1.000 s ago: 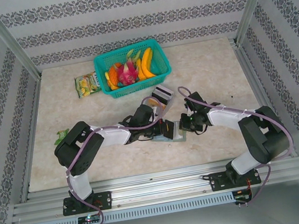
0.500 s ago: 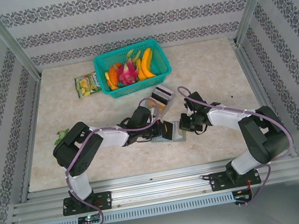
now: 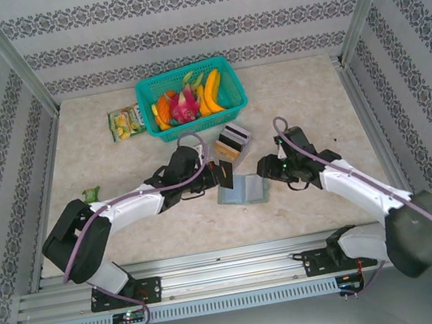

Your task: Put the credit cards into the card holder

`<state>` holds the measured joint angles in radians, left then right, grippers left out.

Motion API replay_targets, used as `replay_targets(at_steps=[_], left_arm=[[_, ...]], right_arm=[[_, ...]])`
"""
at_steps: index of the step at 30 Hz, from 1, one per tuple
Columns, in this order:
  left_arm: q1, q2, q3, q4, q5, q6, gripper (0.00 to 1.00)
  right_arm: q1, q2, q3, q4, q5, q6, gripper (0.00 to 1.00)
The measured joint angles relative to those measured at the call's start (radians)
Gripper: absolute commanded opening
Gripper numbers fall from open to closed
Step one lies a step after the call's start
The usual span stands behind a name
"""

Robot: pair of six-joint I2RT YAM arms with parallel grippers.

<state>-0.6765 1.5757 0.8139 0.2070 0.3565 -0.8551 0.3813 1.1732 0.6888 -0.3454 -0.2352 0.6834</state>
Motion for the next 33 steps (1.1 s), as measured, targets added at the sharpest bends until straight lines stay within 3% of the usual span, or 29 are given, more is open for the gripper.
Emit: replay_targets(at_steps=[7, 15, 19, 20, 24, 25, 27, 29, 30, 33], left_arm=[[0.057, 0.019, -0.060, 0.206, 0.117, -0.144, 0.02], [0.063, 0.053, -0.087, 0.446, 0.225, -0.302, 0.02], [0.064, 0.065, -0.093, 0.528, 0.250, -0.359, 0.03], [0.064, 0.073, -0.097, 0.548, 0.251, -0.375, 0.03], [0.071, 0.107, -0.119, 0.625, 0.265, -0.430, 0.05], [0.072, 0.113, -0.124, 0.637, 0.265, -0.437, 0.07], [0.072, 0.118, -0.134, 0.655, 0.266, -0.450, 0.25], [0.072, 0.119, -0.138, 0.649, 0.266, -0.459, 0.29], [0.072, 0.118, -0.140, 0.643, 0.265, -0.455, 0.38], [0.074, 0.093, -0.140, 0.560, 0.248, -0.419, 0.44]], right_arm=[[0.001, -0.027, -0.008, 0.181, -0.175, 0.098, 0.52], [0.001, 0.114, -0.038, 0.399, -0.319, 0.229, 0.46], [0.001, 0.142, -0.039, 0.470, -0.362, 0.258, 0.35], [0.000, 0.145, -0.039, 0.486, -0.369, 0.265, 0.26], [-0.009, 0.149, -0.044, 0.522, -0.398, 0.284, 0.07], [-0.013, 0.150, -0.048, 0.529, -0.406, 0.288, 0.06], [-0.018, 0.148, -0.060, 0.547, -0.423, 0.293, 0.06], [-0.019, 0.143, -0.063, 0.563, -0.438, 0.294, 0.01], [-0.020, 0.133, -0.065, 0.563, -0.436, 0.290, 0.00], [-0.026, 0.103, -0.085, 0.544, -0.422, 0.279, 0.00]])
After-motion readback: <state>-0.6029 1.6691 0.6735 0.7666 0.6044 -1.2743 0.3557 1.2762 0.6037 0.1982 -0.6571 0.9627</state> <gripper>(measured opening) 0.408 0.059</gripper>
